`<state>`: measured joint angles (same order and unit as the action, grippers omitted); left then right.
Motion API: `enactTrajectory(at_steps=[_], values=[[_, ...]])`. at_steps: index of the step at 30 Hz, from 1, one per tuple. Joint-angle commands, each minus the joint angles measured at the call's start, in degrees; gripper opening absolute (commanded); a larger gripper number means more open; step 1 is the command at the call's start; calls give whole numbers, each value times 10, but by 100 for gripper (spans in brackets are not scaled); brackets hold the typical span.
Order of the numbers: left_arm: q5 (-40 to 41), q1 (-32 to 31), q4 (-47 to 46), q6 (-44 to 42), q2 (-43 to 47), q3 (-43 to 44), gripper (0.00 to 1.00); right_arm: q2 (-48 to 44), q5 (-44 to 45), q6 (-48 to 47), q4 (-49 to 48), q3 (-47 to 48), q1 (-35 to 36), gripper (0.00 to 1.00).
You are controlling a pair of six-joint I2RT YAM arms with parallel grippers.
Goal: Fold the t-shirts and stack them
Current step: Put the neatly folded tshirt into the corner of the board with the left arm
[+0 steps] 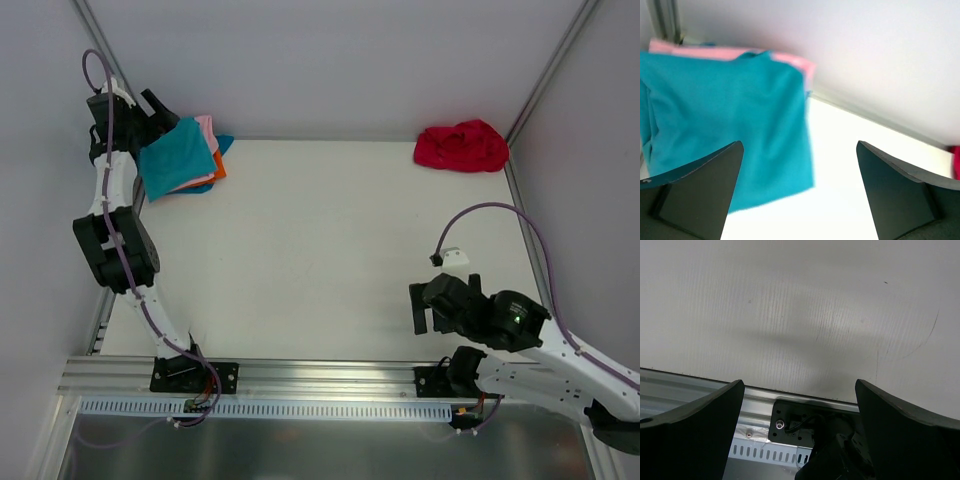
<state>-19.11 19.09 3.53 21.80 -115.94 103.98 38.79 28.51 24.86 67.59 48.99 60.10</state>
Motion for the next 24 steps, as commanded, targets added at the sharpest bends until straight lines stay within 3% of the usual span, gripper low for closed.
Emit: enactTrajectory(at_steps=[1, 5, 10, 14, 17, 18, 19, 22, 24], values=[[-28, -37, -91, 7, 169, -107, 99, -13, 22, 11, 10, 18, -1, 100], [-15, -97, -115, -33, 342, -251, 99, -34, 32, 17, 10, 19, -2, 99], [28, -189, -29, -102, 482, -347, 99, -68, 44, 12, 3, 26, -2, 100], [41, -244, 28, -104, 605, -461, 99, -80, 129, -26, 3, 90, -2, 100], [38, -250, 45, -99, 656, -533, 99, -58, 238, -121, -34, 168, -2, 99], [37, -251, 66, -99, 678, -542, 99, -51, 260, -160, -88, 175, -1, 99], [36, -252, 74, -99, 689, -556, 99, -44, 296, -246, -127, 176, -2, 100], [22, -252, 79, -99, 725, -581, 99, -8, 300, -382, -255, 163, -6, 99], [17, -252, 93, -108, 732, -580, 99, 29, 274, -411, -302, 161, -31, 99]])
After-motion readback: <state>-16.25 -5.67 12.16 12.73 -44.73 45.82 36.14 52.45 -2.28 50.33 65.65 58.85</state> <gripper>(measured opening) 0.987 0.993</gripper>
